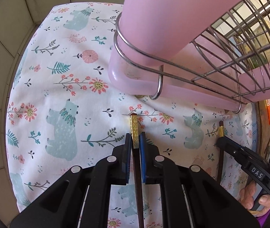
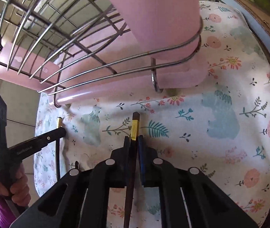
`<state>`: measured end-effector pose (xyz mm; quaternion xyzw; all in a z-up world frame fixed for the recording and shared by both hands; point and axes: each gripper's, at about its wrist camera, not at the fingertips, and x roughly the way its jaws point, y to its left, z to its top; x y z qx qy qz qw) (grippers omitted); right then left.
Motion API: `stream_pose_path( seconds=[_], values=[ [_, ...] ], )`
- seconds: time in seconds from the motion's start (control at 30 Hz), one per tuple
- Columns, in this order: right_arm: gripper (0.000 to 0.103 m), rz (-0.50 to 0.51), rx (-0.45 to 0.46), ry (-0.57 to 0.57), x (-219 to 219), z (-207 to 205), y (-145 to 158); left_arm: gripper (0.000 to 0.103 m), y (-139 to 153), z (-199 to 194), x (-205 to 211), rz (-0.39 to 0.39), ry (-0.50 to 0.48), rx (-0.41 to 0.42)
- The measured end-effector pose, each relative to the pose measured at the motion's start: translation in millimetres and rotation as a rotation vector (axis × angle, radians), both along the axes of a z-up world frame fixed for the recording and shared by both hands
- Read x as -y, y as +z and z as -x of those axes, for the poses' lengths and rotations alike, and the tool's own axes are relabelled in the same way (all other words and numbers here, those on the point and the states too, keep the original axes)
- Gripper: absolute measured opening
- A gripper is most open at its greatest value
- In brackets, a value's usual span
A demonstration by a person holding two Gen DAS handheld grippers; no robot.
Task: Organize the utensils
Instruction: 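Lift both gold-tipped chopsticks and carry them above the pink cups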
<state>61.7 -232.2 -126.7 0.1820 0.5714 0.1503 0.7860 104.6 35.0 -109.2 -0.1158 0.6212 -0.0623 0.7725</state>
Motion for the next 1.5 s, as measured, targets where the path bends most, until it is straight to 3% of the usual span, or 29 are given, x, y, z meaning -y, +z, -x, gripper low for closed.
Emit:
stream_pose_path(
  seconds=[0.17, 0.33, 0.5, 0.67, 0.87, 1.23, 1.5],
  values=[
    [0.007, -0.043, 0.079, -0.02, 20, 21, 19, 0.007, 6, 7, 4, 0.023, 0.004, 0.038],
    [0.007, -0.06, 0.172, -0.031, 30, 42, 44, 0.006, 36, 28, -7, 0.072, 0.007, 0.125],
    [0.006, -0.058, 0.294, -0.058, 34, 65, 77, 0.005, 76, 54, -19, 0.11, 0.013, 0.261],
    [0.006, -0.07, 0.429, -0.083, 41, 83, 115, 0.005, 116, 75, -17, 0.094, 0.014, 0.423],
    [0.006, -0.08, 0.55, -0.112, 49, 96, 151, 0.005, 151, 93, -27, 0.124, 0.045, 0.539],
    [0.006, -0.023, 0.771, -0.146, 65, 97, 237, 0.005, 237, 91, -40, 0.122, 0.083, 0.764],
    [0.006, 0.027, 0.95, -0.254, 83, 82, 303, 0.005, 300, 74, -47, 0.128, 0.138, 0.903]
  ],
)
